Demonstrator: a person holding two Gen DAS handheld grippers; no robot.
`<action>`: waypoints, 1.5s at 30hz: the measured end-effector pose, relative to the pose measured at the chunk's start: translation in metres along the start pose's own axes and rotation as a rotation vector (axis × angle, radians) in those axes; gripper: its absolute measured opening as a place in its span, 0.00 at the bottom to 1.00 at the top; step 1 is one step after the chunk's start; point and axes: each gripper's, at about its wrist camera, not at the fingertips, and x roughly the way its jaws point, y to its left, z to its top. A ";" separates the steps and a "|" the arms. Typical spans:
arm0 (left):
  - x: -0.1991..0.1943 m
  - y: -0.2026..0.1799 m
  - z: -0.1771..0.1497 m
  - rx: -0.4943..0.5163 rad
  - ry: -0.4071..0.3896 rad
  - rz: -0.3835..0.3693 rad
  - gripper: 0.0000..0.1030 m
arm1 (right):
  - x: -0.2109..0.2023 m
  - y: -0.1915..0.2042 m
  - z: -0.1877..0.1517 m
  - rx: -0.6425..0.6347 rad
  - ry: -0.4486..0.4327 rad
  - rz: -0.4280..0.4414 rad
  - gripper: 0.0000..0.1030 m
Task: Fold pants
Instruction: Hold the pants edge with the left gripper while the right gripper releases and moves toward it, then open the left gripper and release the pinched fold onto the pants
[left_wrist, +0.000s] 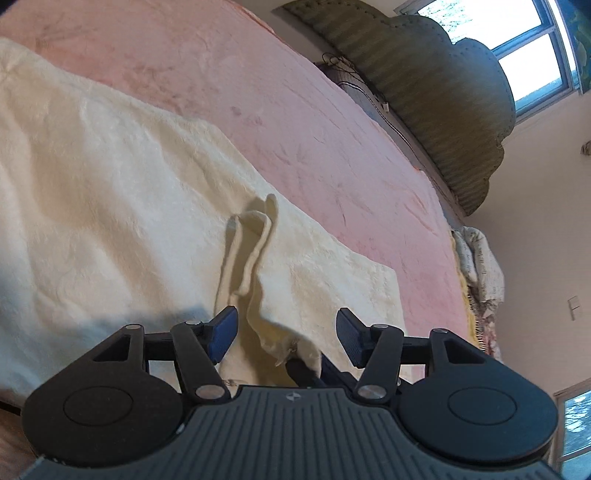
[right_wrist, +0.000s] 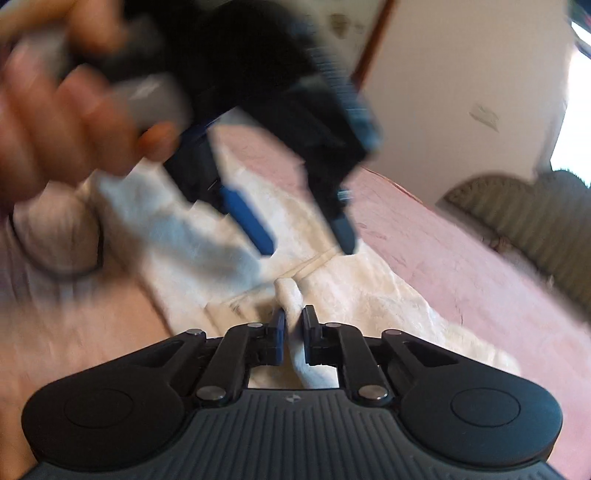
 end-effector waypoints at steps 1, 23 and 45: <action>0.004 0.003 0.001 -0.029 0.019 -0.030 0.63 | -0.006 -0.013 0.001 0.078 -0.016 0.032 0.08; 0.020 0.014 -0.005 -0.092 -0.111 0.008 0.01 | 0.021 -0.046 -0.002 0.362 0.072 0.166 0.10; 0.002 0.016 -0.019 0.028 -0.157 0.097 0.00 | 0.024 -0.038 0.000 0.337 0.062 0.203 0.11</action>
